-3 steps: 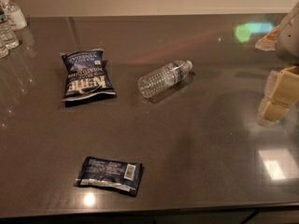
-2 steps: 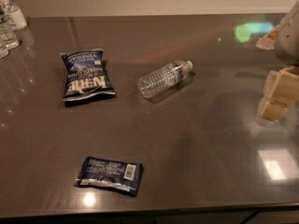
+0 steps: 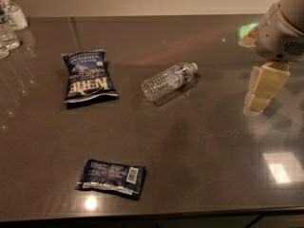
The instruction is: Place water bottle upright
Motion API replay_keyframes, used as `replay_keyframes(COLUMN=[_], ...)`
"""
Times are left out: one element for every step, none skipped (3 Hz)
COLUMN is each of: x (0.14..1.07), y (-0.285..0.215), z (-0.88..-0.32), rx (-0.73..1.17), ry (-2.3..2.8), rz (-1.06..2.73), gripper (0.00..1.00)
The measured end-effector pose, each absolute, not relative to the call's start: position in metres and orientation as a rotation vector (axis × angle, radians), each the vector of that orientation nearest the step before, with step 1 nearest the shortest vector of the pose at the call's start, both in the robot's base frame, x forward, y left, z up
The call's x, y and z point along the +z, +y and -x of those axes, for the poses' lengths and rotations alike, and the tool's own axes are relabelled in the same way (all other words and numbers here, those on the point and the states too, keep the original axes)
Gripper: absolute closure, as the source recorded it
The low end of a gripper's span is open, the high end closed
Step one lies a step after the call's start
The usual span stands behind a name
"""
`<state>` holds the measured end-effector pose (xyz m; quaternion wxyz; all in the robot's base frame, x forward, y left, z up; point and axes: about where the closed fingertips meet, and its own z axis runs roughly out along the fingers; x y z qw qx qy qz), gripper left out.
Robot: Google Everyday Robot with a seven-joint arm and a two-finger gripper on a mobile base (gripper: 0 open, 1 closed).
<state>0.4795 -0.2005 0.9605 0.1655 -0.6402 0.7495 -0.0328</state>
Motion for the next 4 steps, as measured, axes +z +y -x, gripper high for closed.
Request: replay_keyframes(x=[0.948,0.938,0.925,0.916], y=[-0.175,-0.157,-0.136,-0.117], z=[-0.511,-0.53,-0.553,-0.579], rx=[-0.049,-0.006,0.023,0.038], ry=[1.967,1.847,1.712,1.591], rz=[1.984,2.104,2.246,2.346], gripper=[0.0,0.0,0.0,0.0])
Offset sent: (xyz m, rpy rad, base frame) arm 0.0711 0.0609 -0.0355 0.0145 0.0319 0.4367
